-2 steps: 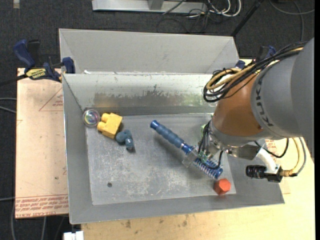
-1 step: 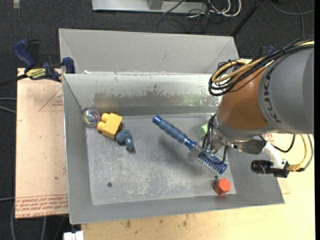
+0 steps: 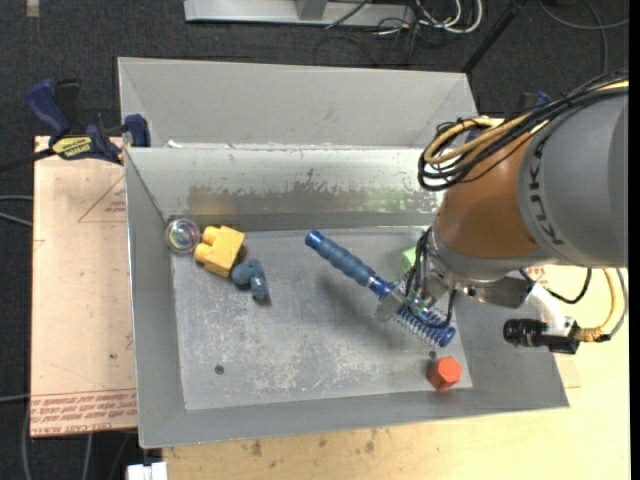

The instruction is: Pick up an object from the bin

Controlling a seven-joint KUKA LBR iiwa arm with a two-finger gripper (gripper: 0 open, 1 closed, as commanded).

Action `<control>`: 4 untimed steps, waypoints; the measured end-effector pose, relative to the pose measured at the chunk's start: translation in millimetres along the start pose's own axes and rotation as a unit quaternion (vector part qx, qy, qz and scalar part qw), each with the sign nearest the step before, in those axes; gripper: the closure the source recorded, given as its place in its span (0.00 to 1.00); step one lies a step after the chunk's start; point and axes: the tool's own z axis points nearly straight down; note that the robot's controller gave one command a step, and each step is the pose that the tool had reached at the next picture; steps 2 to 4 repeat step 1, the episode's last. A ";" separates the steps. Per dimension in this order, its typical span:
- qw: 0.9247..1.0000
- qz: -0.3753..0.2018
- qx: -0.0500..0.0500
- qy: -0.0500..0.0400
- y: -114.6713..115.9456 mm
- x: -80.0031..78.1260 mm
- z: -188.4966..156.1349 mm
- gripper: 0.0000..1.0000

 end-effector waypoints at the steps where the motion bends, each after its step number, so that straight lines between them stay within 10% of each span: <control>1: 1.000 -0.002 0.000 0.000 0.3 0.5 -7.1 1.00; 4: 1.000 -0.002 0.000 0.000 0.3 0.5 -7.1 1.00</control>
Offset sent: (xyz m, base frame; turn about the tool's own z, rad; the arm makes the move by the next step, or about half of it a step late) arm -0.0001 0.0002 0.0085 0.0000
